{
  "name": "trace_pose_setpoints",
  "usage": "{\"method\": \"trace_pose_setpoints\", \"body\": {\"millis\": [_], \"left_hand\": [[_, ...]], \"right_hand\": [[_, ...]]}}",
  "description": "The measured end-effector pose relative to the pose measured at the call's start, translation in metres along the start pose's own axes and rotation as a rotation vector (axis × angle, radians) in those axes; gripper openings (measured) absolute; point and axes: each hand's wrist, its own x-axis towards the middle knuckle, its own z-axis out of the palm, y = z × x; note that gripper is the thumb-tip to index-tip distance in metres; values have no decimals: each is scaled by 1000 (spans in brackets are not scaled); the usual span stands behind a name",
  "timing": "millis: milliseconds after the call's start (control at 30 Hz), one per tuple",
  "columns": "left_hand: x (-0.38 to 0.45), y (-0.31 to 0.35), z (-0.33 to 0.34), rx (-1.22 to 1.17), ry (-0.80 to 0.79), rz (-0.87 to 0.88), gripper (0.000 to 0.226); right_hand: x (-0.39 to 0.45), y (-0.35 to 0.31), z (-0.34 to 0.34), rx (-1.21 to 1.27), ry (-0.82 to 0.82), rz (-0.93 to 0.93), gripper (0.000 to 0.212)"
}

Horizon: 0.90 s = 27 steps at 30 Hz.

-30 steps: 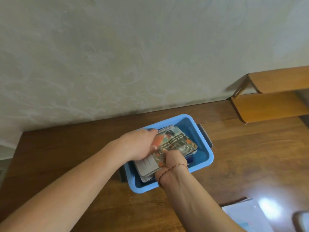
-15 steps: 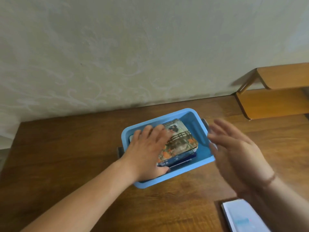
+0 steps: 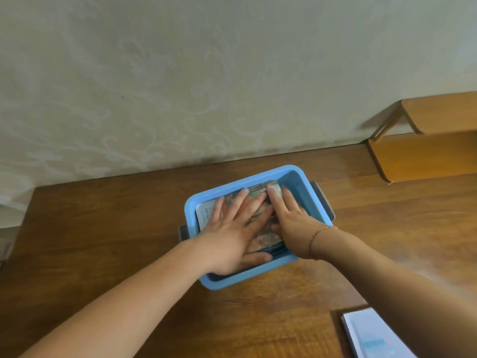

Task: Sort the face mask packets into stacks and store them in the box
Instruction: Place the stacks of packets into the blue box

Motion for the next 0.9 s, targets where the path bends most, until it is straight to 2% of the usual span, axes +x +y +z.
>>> {"method": "trace_pose_setpoints", "body": {"millis": [67,133,233,333,400,533,667,733,800,867,900], "left_hand": [[-3,-6,-5,-79,-13,-3,87],[-8,-7,-2,-67,50,-27,77],[-14,-4,4,-6,108,-70,79],[-12,-1,2,47,71,-126,89],[-10,0,2,84,27,-166,99],[-6,1,7,152,0,-211,108],[-13,2,1,91,63,-168,104],[-22,-1,-2,43,118,-115,98],[-27,-3,-6,22,167,-54,89],[-24,-2,-10,25,180,12,88],[-18,0,-12,41,166,54,90]], "right_hand": [[1,-1,-6,-22,-32,35,81],[-4,-3,-12,-63,32,16,78],[-12,-1,-20,-311,167,-212,77],[-4,6,-28,-495,94,-369,87],[2,9,-31,-552,26,-362,91],[7,12,-19,-701,33,-348,93],[-1,4,-31,-626,41,-328,88],[-16,4,-47,-385,156,-318,75],[-35,17,-59,-107,430,-327,55],[-53,40,-63,31,709,-273,39],[-61,51,-62,67,787,-201,36]]}}
